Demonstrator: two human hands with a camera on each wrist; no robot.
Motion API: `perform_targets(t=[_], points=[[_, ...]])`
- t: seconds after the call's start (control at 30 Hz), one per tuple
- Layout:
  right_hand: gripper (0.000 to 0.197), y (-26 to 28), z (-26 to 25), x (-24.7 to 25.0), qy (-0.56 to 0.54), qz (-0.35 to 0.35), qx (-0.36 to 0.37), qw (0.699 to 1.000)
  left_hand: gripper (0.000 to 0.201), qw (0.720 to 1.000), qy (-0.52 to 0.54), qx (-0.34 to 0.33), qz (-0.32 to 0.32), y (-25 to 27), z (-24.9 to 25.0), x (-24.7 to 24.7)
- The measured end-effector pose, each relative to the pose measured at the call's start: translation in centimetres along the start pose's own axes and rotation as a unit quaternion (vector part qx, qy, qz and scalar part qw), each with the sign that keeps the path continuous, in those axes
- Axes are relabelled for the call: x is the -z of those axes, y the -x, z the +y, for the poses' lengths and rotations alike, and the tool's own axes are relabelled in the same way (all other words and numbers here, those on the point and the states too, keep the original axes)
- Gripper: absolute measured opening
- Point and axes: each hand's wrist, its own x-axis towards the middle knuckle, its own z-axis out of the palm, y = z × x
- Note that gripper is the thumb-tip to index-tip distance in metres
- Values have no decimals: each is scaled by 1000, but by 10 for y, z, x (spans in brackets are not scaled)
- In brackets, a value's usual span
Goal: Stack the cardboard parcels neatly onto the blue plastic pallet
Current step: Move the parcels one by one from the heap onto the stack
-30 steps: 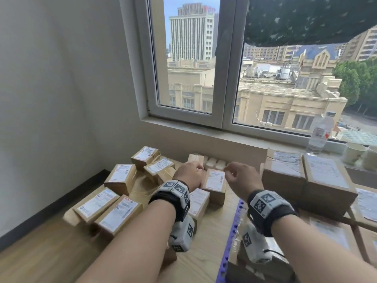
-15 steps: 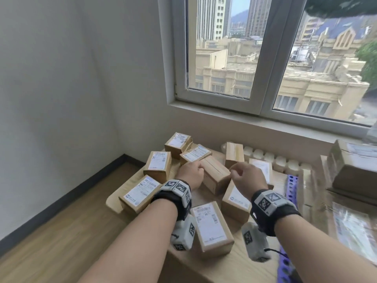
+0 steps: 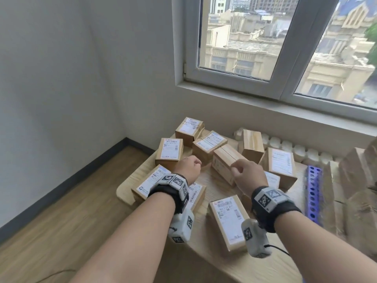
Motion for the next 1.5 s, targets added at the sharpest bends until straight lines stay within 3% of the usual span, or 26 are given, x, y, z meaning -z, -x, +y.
perform_targets(t=[0.5,0.73,1.1,1.23,1.5], points=[[27,-130,49,-27,23,-39,-51,998,28,998,-4,25,-56,-132,22,-38],[50,-166,77,-57,63,-93,-63,992,27,993,17,45,-108,-172,23,-77],[107,-174,82,-87,103,-162,-66,979,14,988,84,80,-102,-187,7,-95],[108,-166,76,-87,119,-141,-80,980,15,987,99,80,-101,-181,4,-90],[94,-143,56,-58,11,-70,-135,988,19,984,140,90,-71,-158,7,-66]])
